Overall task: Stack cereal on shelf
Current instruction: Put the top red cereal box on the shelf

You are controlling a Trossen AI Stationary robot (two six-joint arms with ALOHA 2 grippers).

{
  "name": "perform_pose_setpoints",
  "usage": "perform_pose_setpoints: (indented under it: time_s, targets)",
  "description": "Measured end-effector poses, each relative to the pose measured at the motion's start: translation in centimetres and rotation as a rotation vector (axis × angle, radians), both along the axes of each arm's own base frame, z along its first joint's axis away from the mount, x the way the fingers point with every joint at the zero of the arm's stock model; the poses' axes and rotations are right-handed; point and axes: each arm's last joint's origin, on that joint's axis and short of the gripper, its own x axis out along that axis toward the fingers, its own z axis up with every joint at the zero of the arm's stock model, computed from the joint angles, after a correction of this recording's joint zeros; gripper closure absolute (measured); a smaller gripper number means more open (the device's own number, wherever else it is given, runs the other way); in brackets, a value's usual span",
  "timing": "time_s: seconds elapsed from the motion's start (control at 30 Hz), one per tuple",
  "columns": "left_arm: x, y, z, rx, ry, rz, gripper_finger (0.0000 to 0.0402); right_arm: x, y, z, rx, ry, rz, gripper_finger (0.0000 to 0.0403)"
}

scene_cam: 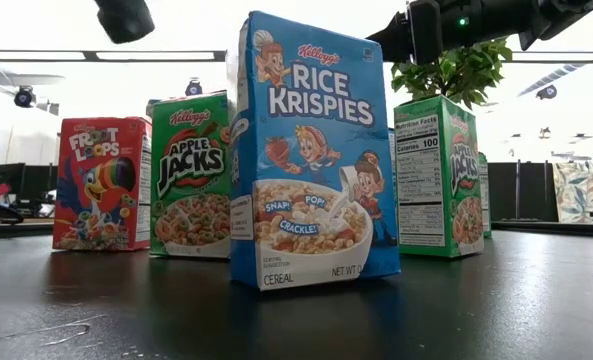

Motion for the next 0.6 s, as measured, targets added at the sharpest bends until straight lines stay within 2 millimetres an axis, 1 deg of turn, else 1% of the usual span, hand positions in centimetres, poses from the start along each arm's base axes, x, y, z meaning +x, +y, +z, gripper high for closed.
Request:
perform_pose_setpoints:
  time_s: [0.13,0.27,0.37,0.6]
  targets:
    - [-0.5,-1.8,-0.7,-0.062,0.172,0.032,0.0384,0.0,0.0,0.0,0.003,-0.001,0.000,0.0394]
    - [-0.4,-3.1,-1.5,-0.055,0.259,0.025,0.0343,0.0,0.0,0.0,0.001,0.000,0.000,0.0394]
    - [0.2,-3.4,-2.1,-0.023,0.284,0.034,0.0297,0.0,0.0,0.0,0.001,0.000,0.000,0.0394]
    - [1.4,-3.6,-3.9,0.107,0.365,0.067,0.0174,0.0,0.0,0.0,0.004,-0.001,0.000,0.0394]
